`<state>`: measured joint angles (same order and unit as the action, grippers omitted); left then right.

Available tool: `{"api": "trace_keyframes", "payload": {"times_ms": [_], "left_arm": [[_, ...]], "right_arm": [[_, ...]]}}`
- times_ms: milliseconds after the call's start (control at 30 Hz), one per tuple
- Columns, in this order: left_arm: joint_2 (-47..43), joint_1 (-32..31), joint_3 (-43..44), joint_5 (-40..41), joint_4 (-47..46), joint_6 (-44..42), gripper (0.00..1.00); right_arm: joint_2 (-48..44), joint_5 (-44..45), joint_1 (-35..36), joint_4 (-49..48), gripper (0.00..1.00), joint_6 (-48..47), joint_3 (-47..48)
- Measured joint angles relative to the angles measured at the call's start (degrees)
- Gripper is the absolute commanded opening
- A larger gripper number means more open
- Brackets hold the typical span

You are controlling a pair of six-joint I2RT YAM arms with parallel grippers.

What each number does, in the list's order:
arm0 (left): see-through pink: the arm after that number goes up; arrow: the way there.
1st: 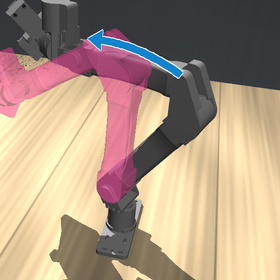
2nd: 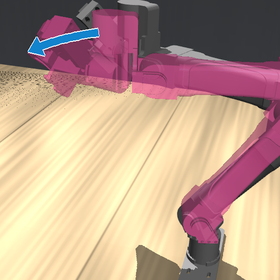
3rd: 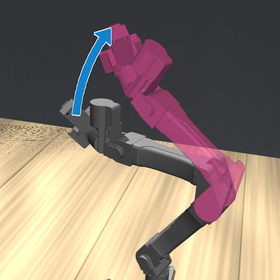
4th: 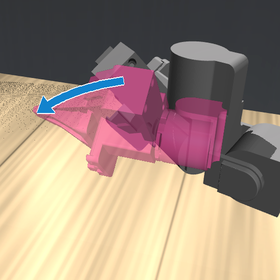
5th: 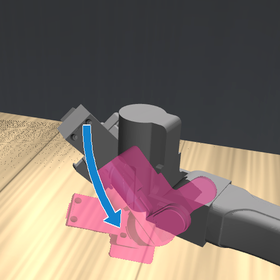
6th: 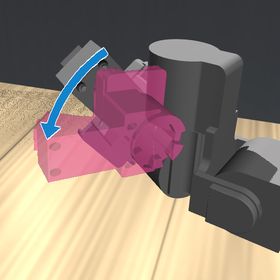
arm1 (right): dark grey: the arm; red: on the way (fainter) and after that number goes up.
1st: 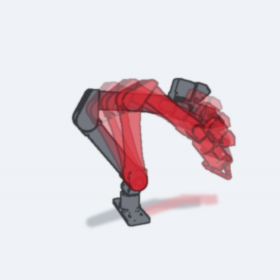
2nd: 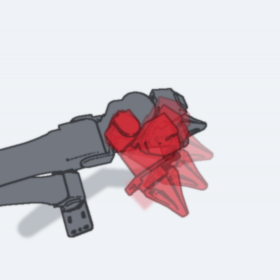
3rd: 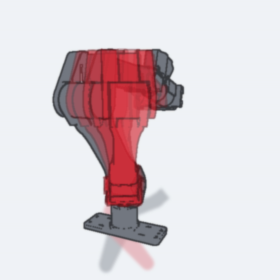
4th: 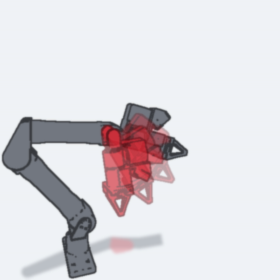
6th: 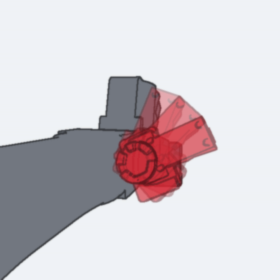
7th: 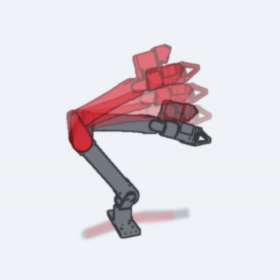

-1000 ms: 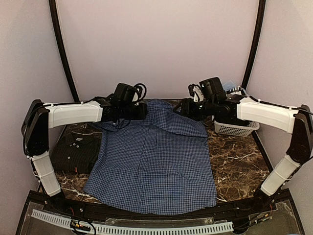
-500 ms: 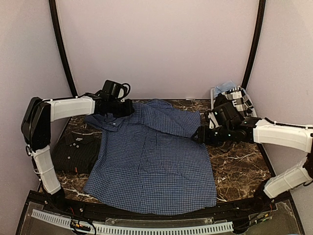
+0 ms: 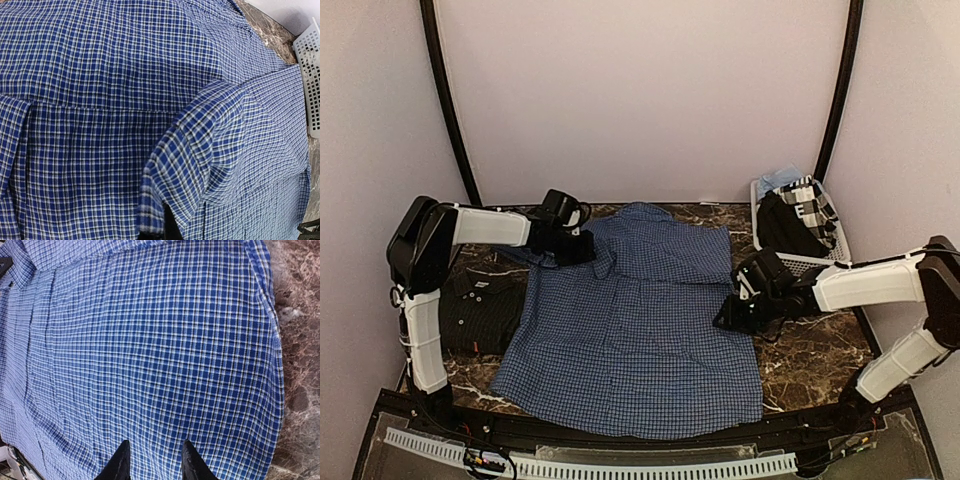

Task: Fold and stack the long sleeve shirts
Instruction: Fold the flattened shirt at the center of the board.

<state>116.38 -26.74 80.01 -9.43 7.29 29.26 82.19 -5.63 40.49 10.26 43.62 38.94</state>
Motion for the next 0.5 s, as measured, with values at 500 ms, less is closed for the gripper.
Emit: {"api": "trace_keyframes", "payload": {"times_ms": [500], "left_arm": [[-0.1,3.5,-6.8,2.9,-0.6,4.3,0.0]], "right_arm": [[12.7,-1.8,-6.3,-5.7,0.3,-4.1,6.1]]}}
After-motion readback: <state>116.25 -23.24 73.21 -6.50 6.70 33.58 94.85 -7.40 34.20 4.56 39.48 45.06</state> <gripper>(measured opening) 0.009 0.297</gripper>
